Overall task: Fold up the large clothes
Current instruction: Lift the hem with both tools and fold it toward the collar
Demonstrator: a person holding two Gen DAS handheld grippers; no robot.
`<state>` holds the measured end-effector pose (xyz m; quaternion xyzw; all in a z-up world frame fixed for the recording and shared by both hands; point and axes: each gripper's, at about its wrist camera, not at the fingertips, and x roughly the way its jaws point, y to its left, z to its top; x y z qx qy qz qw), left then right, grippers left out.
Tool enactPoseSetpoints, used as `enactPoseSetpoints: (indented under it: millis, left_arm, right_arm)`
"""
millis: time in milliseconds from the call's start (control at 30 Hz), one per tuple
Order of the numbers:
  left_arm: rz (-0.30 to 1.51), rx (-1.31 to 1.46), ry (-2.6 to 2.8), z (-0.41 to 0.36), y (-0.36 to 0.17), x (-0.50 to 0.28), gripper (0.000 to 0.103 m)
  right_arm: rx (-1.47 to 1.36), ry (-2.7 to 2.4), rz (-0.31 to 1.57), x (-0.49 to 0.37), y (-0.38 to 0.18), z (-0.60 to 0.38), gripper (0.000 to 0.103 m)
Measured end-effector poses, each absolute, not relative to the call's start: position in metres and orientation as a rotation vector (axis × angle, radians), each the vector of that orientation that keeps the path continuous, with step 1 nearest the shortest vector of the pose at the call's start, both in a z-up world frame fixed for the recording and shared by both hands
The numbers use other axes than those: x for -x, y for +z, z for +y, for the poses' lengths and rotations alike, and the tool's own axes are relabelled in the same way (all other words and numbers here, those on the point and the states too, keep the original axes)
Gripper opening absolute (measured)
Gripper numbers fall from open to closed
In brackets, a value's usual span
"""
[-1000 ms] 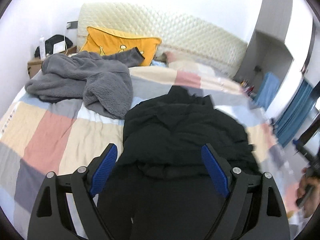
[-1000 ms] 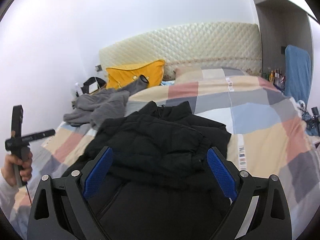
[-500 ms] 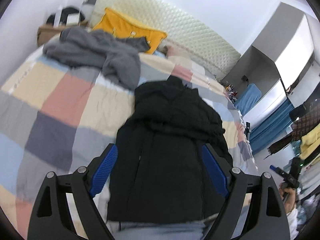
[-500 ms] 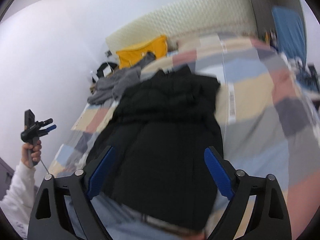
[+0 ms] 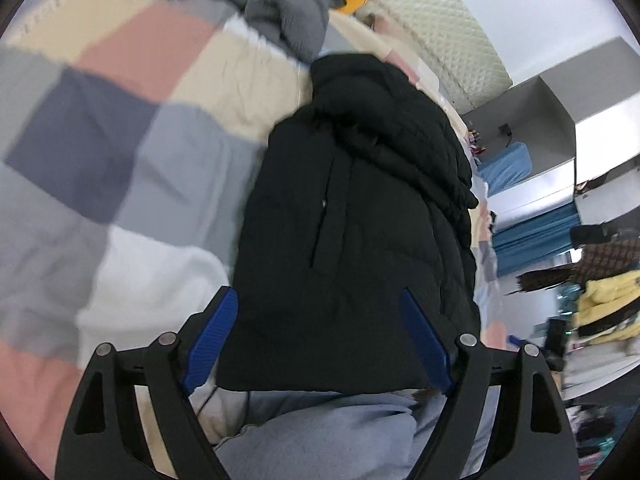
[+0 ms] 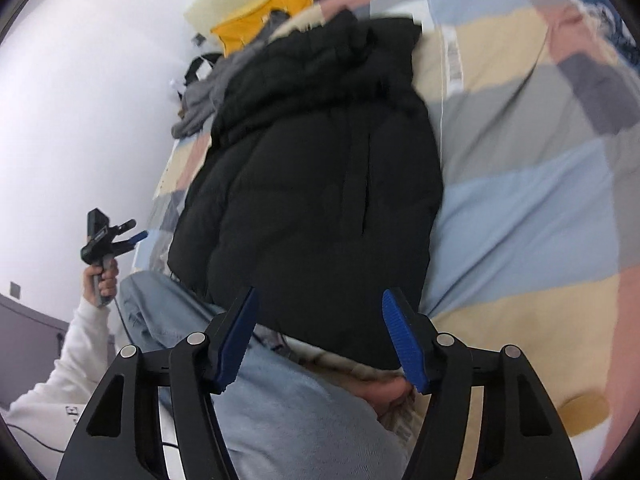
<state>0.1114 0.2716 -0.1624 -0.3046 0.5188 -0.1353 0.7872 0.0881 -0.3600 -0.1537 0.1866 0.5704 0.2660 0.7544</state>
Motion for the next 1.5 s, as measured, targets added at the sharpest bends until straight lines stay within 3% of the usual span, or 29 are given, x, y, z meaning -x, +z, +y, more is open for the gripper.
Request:
enactPoseSetpoints:
  millis: [267,700,967,1233,1500]
  left_arm:
    - [1.236,0.743,-0.321,0.270,-0.192,-0.126,0.083]
    - [1.471,0.860,-0.245,0.281,-0.237,-0.137,0.083]
    - [1.625,0.844,-0.196,0.277,-0.258,-0.142,0.084]
    - [1.753,0.832,-0.209,0.272,-0.277,-0.146,0.084]
    - [1.749,0.791,-0.297,0.263,-0.271,-0.144,0.083]
  right_arm:
    - [-0.452,0.599,1.332,-0.105,-0.189,-0.360,0.063]
    - [-0.543,0.603,1.420,-0.116,-0.220,-0.367,0.074]
    - [-0.596,0.624,1.468,-0.124,-0.236,-0.380,0.074]
    - [-0.617,0.633,1.510,-0.131,-0.248,-0.388,0.082]
    - [-0.632,0.670,1.509,-0.130,-0.253,-0.392,0.084]
